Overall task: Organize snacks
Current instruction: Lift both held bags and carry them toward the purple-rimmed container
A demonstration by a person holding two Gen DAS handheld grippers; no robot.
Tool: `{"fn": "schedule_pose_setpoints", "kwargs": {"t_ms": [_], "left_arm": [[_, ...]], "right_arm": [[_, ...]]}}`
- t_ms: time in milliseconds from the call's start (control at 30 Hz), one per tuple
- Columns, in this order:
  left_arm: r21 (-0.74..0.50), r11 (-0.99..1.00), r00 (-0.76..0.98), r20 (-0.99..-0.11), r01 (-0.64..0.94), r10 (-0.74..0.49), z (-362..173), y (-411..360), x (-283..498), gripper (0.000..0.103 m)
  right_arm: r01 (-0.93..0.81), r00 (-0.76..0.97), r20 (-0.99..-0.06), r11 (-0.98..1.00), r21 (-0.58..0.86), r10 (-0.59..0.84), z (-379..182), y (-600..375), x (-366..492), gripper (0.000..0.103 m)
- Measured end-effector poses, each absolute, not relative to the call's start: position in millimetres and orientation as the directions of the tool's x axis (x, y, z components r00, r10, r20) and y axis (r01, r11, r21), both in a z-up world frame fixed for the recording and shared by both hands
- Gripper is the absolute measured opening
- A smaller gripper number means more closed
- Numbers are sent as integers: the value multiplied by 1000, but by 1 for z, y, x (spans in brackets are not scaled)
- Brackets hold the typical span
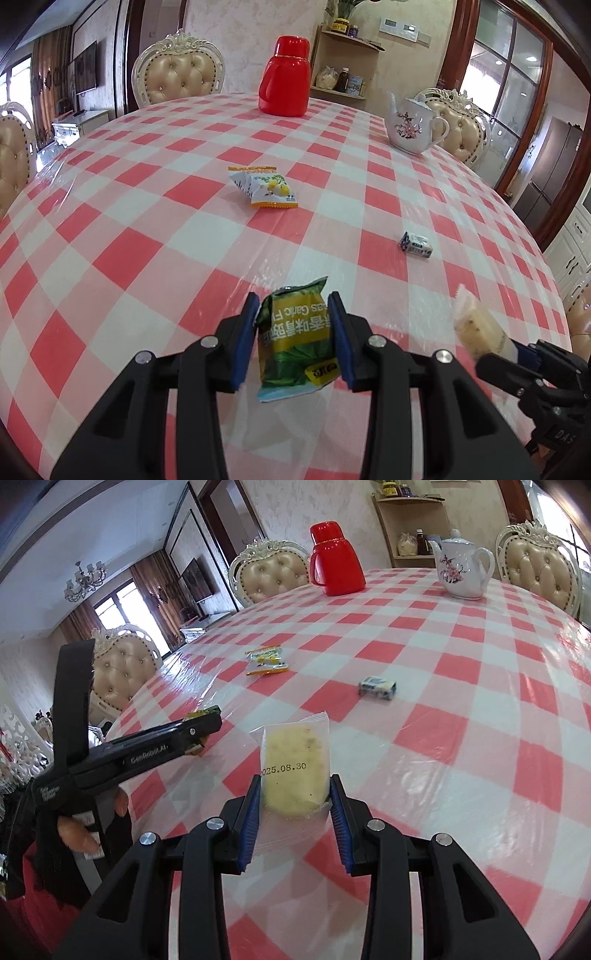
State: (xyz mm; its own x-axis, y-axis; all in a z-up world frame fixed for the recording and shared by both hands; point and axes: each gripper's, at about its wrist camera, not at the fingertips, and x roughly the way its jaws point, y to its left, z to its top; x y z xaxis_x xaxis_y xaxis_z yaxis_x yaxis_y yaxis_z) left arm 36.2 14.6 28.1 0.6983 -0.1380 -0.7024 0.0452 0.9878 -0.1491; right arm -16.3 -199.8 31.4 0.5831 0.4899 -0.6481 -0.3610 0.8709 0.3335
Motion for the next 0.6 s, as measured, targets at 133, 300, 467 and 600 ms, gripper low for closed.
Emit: {"fn": "schedule_pose_setpoints", "kwargs": {"t_ms": [133, 300, 467, 600], "left_arm": [[-195, 980, 685, -709, 39, -169, 20, 24, 26, 38], [-222, 974, 698, -690, 48, -192, 21, 29, 13, 38], [-268, 961, 710, -664, 67, -234, 23, 33, -3, 38], [-295, 953, 709, -658, 65, -252, 24, 37, -16, 38]], "right_arm": [[-338, 593, -644, 876, 345, 483, 31, -189, -21, 35], [-289, 624, -633, 888, 358, 458, 31, -179, -27, 35], [-267, 625, -633, 887, 377, 457, 28, -172, -33, 35], [-265, 624, -626, 880, 393, 467, 28, -165, -46, 35]]}}
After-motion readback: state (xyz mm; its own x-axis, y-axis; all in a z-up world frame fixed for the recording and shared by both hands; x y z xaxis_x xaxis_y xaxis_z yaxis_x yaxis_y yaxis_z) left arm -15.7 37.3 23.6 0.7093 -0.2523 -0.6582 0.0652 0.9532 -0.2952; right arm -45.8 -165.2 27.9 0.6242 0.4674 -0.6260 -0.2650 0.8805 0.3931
